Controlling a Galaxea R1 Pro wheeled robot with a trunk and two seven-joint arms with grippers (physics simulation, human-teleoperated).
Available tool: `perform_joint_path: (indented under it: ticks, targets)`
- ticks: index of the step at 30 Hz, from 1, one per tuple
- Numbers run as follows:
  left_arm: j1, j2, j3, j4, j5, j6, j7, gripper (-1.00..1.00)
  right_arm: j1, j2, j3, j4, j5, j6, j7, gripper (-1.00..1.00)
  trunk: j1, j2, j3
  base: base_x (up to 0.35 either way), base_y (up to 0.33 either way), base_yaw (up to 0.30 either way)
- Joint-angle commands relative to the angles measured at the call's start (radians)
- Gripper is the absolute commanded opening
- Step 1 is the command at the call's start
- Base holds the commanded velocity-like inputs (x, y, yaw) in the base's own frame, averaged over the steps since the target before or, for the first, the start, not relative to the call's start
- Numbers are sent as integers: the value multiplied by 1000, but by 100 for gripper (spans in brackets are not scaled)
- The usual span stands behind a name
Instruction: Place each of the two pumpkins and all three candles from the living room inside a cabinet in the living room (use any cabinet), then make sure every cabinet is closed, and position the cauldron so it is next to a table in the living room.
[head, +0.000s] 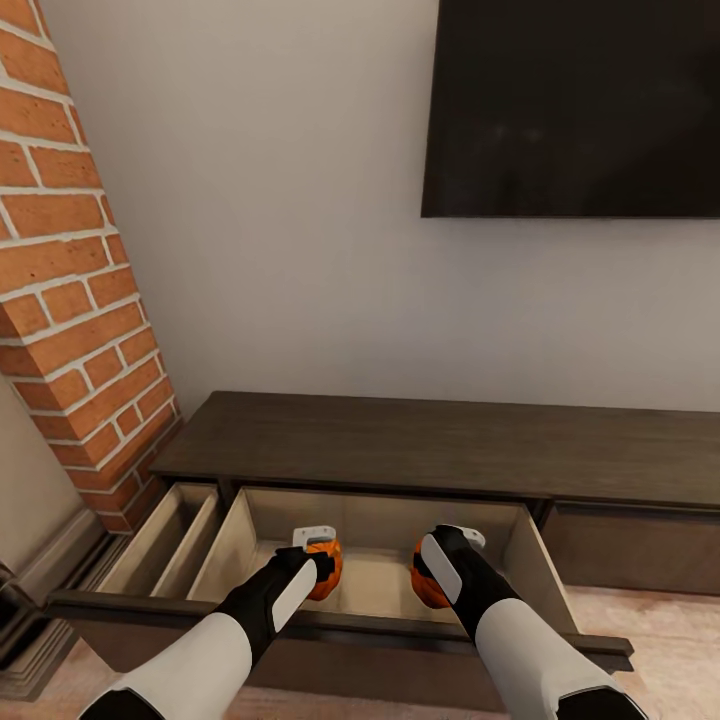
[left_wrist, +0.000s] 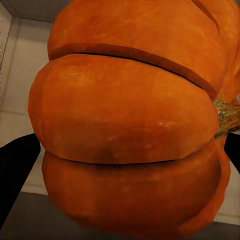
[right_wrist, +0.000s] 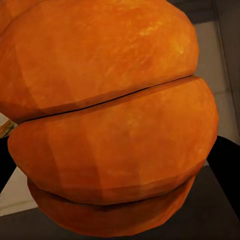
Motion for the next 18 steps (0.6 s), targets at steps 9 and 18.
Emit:
perform_joint_path:
  ticks: [9, 18]
  targets:
    - [1, 0, -3, -1, 4, -26, 7, -100, 0, 0, 3, -1, -6, 4, -8, -100, 0, 0, -1, 84, 0, 0]
    - [1, 0, -3, -1, 3, -27, 8, -100, 0, 0, 3, -1, -4, 4, -8, -100, 0, 0, -1, 74, 0, 0]
